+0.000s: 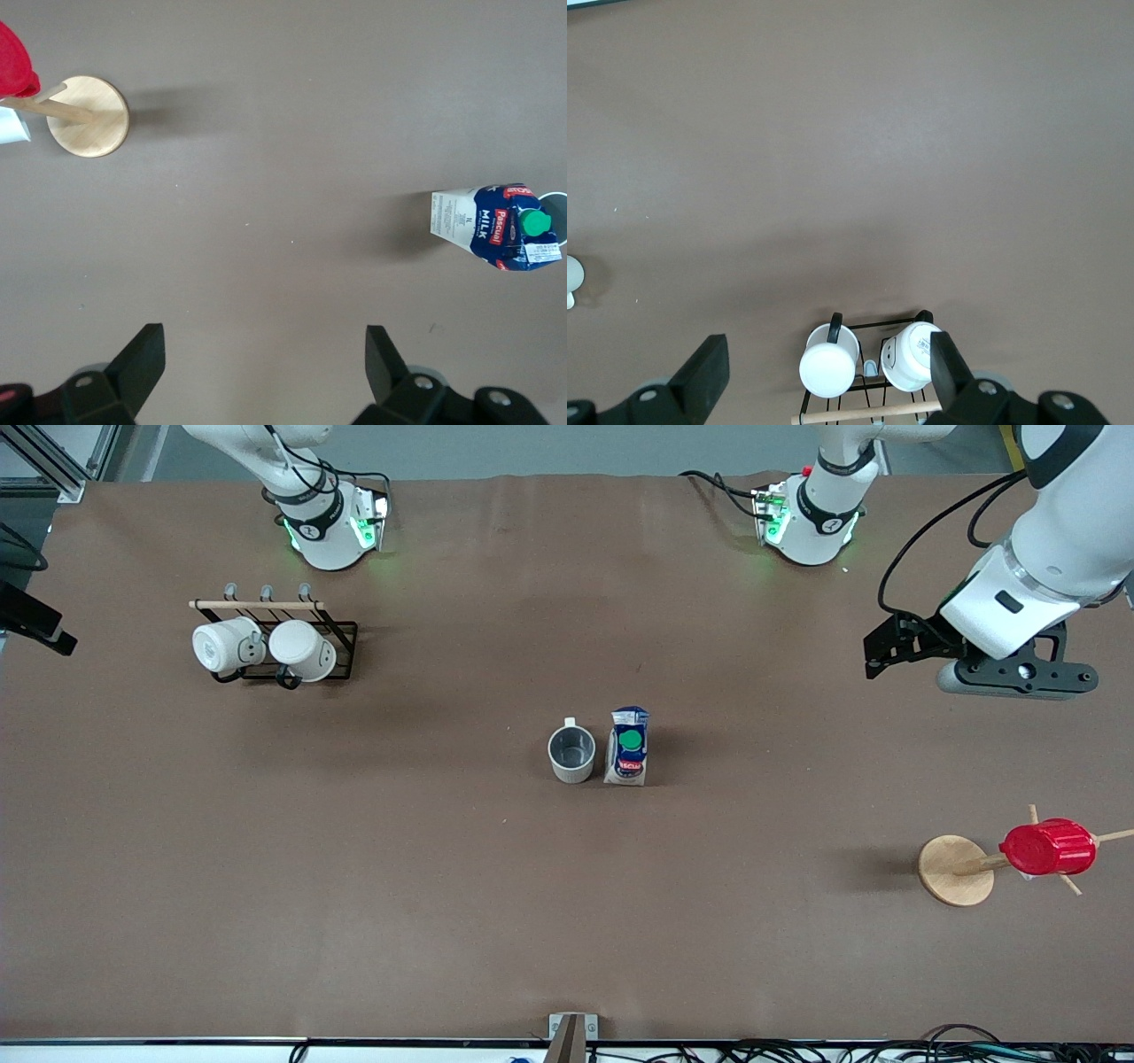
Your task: Place cup and milk on table
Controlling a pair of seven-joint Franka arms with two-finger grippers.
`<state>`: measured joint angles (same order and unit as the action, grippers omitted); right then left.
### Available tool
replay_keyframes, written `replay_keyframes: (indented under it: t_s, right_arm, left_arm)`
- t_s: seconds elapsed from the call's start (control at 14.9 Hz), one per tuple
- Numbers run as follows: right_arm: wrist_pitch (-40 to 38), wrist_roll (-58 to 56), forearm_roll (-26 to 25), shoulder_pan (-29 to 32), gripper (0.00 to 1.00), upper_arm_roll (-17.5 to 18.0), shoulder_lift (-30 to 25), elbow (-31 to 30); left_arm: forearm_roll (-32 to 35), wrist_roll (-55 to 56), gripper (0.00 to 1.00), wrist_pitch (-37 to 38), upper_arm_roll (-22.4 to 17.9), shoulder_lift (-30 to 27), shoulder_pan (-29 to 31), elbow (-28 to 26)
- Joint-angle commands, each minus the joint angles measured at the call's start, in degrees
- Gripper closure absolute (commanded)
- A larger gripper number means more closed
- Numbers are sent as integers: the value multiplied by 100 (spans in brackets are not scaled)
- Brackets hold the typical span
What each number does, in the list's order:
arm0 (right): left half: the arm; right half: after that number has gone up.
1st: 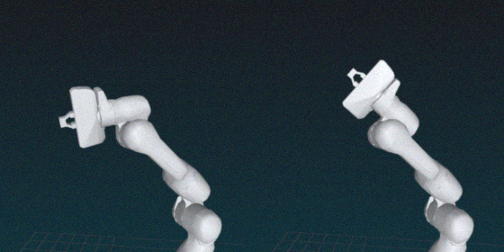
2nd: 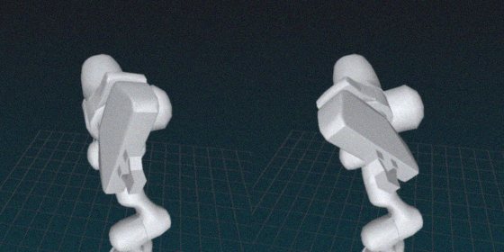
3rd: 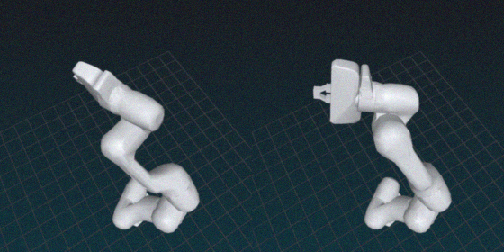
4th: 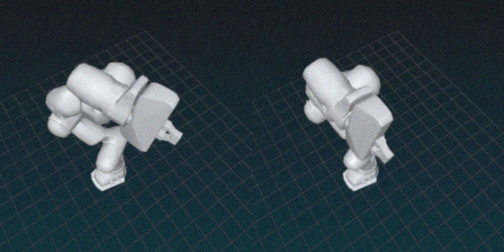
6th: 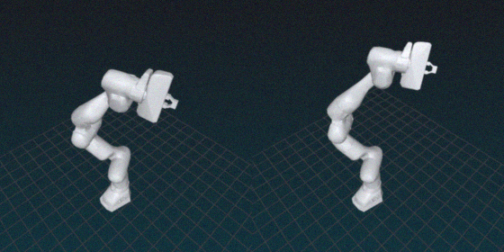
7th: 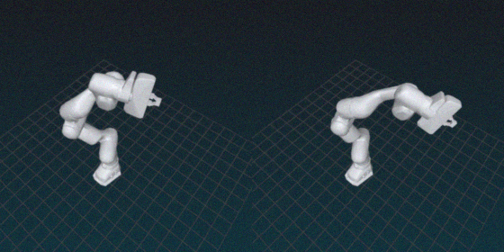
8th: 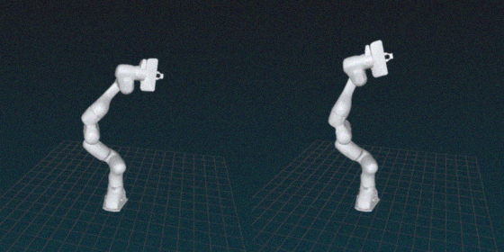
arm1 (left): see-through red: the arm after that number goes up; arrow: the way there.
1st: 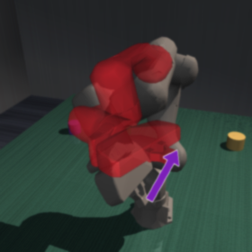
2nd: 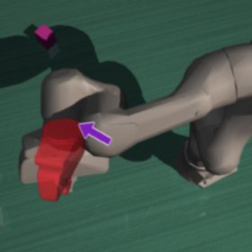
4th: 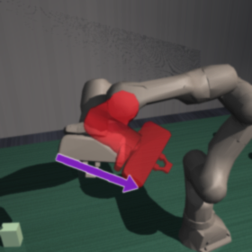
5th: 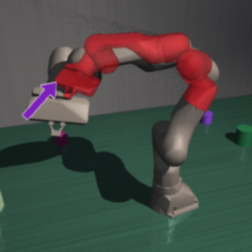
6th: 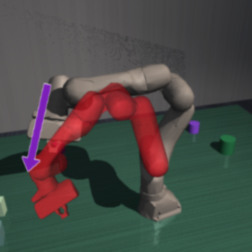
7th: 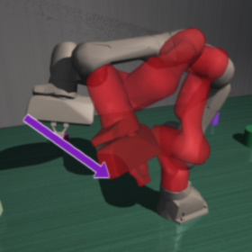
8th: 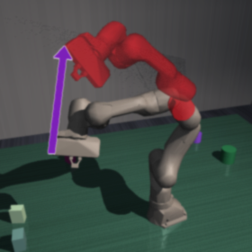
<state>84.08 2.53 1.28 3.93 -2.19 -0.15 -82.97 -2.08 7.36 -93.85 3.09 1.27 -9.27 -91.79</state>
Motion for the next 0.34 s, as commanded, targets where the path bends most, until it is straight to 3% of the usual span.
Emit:
replay_keyframes:
  t_s: [0.0, 0.27]
  right_arm:
    - [-15, -51, 31, -15, 0, -36, -99, -87]
    - [-15, -59, 31, -6, 0, -36, -90, -87]
  left_arm:
    - [-65, -7, 1, 25, -19, -162, 21, -120]
    - [-29, 11, 1, 25, -1, -162, 21, -111]
